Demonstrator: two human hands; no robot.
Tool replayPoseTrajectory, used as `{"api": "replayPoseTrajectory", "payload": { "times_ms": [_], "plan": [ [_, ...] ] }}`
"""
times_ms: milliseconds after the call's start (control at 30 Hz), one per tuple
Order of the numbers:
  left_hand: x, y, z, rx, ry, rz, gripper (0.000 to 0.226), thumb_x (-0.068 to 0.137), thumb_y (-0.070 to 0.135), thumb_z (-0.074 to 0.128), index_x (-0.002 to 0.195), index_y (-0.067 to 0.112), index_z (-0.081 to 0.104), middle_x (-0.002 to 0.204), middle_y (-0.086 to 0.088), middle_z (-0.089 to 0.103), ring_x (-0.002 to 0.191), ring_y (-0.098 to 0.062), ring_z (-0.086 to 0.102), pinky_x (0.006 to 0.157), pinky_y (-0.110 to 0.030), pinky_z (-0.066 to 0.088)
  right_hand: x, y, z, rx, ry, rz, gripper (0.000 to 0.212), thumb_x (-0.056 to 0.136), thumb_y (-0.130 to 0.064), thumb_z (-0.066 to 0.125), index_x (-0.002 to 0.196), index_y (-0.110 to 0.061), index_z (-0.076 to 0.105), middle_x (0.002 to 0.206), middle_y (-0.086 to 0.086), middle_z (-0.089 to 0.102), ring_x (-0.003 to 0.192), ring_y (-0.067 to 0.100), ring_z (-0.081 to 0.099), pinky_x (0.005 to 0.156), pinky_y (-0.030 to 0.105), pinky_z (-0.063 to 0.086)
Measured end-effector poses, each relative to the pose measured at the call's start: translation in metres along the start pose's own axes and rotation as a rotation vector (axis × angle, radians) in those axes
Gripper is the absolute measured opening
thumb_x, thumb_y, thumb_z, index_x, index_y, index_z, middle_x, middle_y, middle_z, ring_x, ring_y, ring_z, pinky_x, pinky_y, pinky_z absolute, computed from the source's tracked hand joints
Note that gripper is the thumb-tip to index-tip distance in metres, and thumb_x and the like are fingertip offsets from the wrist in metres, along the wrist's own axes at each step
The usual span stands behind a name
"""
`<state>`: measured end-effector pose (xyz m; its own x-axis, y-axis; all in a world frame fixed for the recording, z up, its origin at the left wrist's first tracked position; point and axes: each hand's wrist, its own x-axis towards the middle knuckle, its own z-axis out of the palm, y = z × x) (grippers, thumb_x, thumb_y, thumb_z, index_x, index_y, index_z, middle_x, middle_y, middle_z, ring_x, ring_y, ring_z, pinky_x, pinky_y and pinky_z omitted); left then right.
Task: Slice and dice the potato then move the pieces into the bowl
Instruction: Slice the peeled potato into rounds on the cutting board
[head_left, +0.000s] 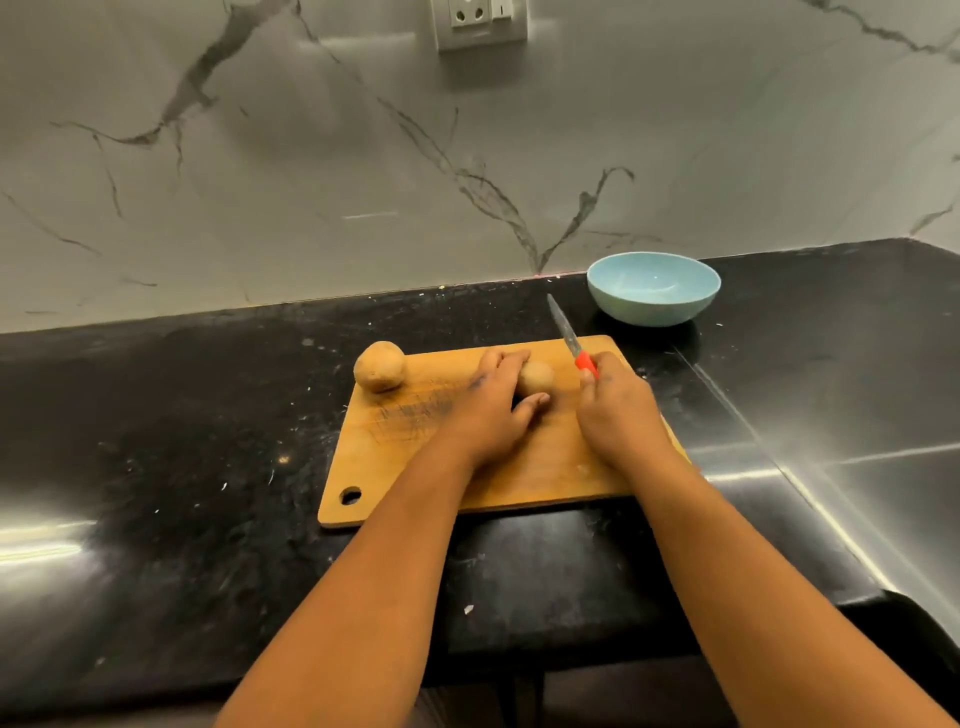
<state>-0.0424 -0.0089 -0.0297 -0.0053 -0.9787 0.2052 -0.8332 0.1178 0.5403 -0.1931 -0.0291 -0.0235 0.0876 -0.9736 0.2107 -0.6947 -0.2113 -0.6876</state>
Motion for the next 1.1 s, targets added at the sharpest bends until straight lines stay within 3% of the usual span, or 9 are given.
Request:
{"api": "replayPoseTrajectory", "payload": {
  "times_ms": [100, 200, 300, 400, 533, 700, 800, 967, 1100],
  "plan": [
    [-0.001, 0.004, -0.001, -0.01, 0.027, -0.006, 0.058, 0.098, 0.032, 0.057, 0.15, 0.02, 0.034, 0.147, 0.001, 0.035, 0.13, -0.018, 0.042, 0.103, -0.028, 0.036, -0.006, -0.006, 0.0, -0.075, -0.008, -0.017, 0.025, 0.104, -0.026, 0.036, 0.115, -0.01, 0.052, 0.106, 0.013, 0.062, 0.08, 0.019, 0.045, 0.068, 0.029, 0.032],
    [-0.001, -0.001, -0.005, -0.065, -0.006, -0.026, 0.056, 0.097, 0.029, 0.058, 0.148, 0.023, 0.036, 0.15, 0.001, 0.038, 0.132, -0.018, 0.042, 0.108, -0.033, 0.039, -0.007, -0.006, -0.005, -0.115, -0.05, 0.042, 0.022, 0.102, -0.018, 0.041, 0.117, -0.009, 0.054, 0.113, 0.014, 0.061, 0.082, 0.022, 0.045, 0.069, 0.028, 0.032],
    [-0.005, -0.004, -0.01, -0.141, -0.036, -0.042, 0.055, 0.096, 0.028, 0.061, 0.146, 0.027, 0.038, 0.148, 0.004, 0.041, 0.129, -0.016, 0.044, 0.103, -0.029, 0.041, -0.007, -0.007, -0.012, -0.116, -0.082, 0.041, 0.022, 0.099, -0.009, 0.044, 0.119, -0.007, 0.053, 0.116, 0.015, 0.058, 0.093, 0.025, 0.051, 0.071, 0.026, 0.034],
    [-0.007, 0.0, -0.01, -0.134, 0.02, -0.057, 0.048, 0.095, 0.038, 0.062, 0.139, 0.029, 0.044, 0.139, 0.006, 0.048, 0.115, -0.01, 0.047, 0.091, -0.025, 0.041, -0.013, -0.008, -0.016, -0.06, -0.048, 0.023, 0.02, 0.101, -0.013, 0.039, 0.114, -0.008, 0.055, 0.106, 0.015, 0.06, 0.077, 0.019, 0.044, 0.059, 0.027, 0.031],
    [-0.008, 0.005, -0.006, -0.105, 0.077, -0.051, 0.042, 0.095, 0.038, 0.061, 0.134, 0.028, 0.049, 0.134, 0.004, 0.053, 0.111, -0.011, 0.049, 0.087, -0.025, 0.042, -0.028, -0.006, -0.01, -0.059, -0.05, 0.007, 0.026, 0.103, -0.019, 0.038, 0.112, -0.01, 0.061, 0.104, 0.015, 0.065, 0.069, 0.016, 0.043, 0.061, 0.028, 0.03],
    [-0.005, 0.003, -0.004, -0.065, 0.08, -0.033, 0.046, 0.095, 0.035, 0.062, 0.139, 0.027, 0.049, 0.137, 0.004, 0.052, 0.121, -0.017, 0.049, 0.094, -0.028, 0.042, -0.043, -0.004, -0.006, -0.046, 0.011, -0.068, 0.037, 0.103, -0.019, 0.04, 0.138, -0.013, 0.051, 0.113, 0.015, 0.065, 0.097, 0.03, 0.06, 0.08, 0.034, 0.048],
    [-0.005, 0.0, -0.003, -0.085, 0.115, -0.002, 0.045, 0.094, 0.032, 0.063, 0.137, 0.023, 0.053, 0.132, 0.003, 0.055, 0.119, -0.016, 0.051, 0.095, -0.028, 0.043, -0.048, -0.004, -0.004, -0.046, 0.018, -0.096, 0.041, 0.102, -0.018, 0.04, 0.143, -0.016, 0.046, 0.113, 0.016, 0.065, 0.096, 0.03, 0.061, 0.08, 0.036, 0.05],
    [-0.008, -0.001, -0.003, -0.134, 0.177, 0.04, 0.044, 0.09, 0.028, 0.07, 0.133, 0.019, 0.059, 0.126, -0.001, 0.06, 0.113, -0.016, 0.055, 0.098, -0.032, 0.048, -0.048, -0.01, -0.003, -0.174, 0.023, -0.115, 0.046, 0.103, -0.013, 0.034, 0.148, -0.016, 0.035, 0.118, 0.016, 0.062, 0.101, 0.028, 0.06, 0.074, 0.028, 0.04],
    [-0.008, -0.002, -0.003, -0.149, 0.173, 0.033, 0.045, 0.091, 0.027, 0.069, 0.134, 0.021, 0.058, 0.128, -0.001, 0.059, 0.114, -0.016, 0.055, 0.098, -0.033, 0.049, -0.049, -0.016, -0.001, -0.196, 0.037, -0.095, 0.047, 0.102, -0.011, 0.033, 0.148, -0.015, 0.037, 0.118, 0.014, 0.062, 0.101, 0.026, 0.06, 0.076, 0.029, 0.044]
  ]
}}
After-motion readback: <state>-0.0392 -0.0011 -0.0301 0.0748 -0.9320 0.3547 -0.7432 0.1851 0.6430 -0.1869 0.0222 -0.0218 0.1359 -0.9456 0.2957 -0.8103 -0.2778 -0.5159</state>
